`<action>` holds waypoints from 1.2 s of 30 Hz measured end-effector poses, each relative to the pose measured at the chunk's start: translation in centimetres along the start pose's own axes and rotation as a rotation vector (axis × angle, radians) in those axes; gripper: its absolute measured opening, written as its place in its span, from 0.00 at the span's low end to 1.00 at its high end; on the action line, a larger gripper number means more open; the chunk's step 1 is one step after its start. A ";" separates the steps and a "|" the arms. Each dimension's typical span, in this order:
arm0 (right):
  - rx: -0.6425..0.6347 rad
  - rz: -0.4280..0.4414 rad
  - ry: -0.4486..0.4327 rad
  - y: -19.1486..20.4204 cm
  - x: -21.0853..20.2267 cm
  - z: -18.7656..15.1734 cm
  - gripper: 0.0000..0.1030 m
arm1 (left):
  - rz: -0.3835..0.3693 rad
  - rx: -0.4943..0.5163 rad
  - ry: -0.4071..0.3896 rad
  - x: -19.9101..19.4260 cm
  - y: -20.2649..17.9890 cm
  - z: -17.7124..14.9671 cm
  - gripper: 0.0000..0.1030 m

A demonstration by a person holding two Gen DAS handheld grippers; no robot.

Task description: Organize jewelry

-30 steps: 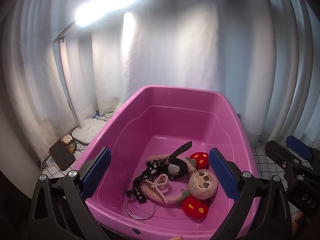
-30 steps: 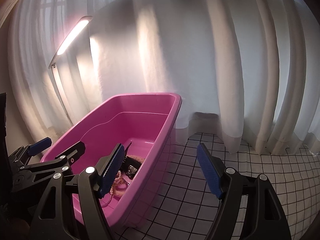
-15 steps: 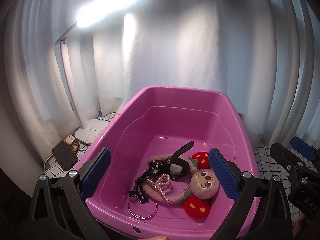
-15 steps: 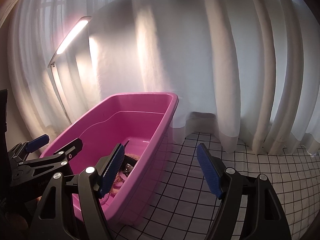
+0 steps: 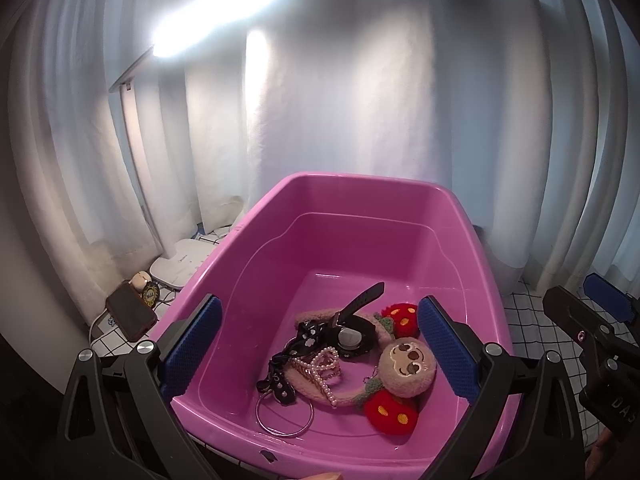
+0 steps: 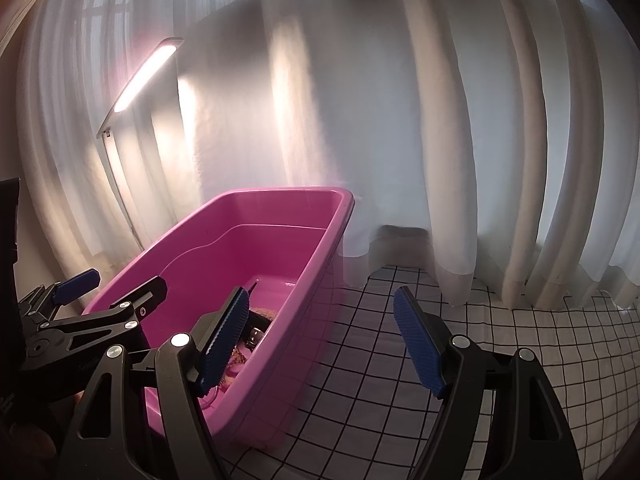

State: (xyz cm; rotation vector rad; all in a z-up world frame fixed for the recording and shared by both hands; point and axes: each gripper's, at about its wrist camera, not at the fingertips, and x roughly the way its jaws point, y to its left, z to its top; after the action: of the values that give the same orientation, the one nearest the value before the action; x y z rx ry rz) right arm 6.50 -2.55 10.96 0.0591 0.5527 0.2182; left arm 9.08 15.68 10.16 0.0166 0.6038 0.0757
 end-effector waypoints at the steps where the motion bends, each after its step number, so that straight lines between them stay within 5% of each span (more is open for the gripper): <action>1: 0.000 0.000 0.000 0.0 0.0 0.0 0.70 | -0.002 0.000 0.000 0.0 0.0 0.0 0.94; 36: 0.011 0.005 0.001 -0.5 -0.2 0.0 0.70 | 0.002 0.001 -0.006 -0.3 -0.3 0.0 0.94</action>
State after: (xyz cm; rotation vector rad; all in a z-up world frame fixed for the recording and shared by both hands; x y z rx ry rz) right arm 6.39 -3.11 10.99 0.0716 0.5549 0.2202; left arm 8.89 15.36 10.35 0.0184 0.5981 0.0771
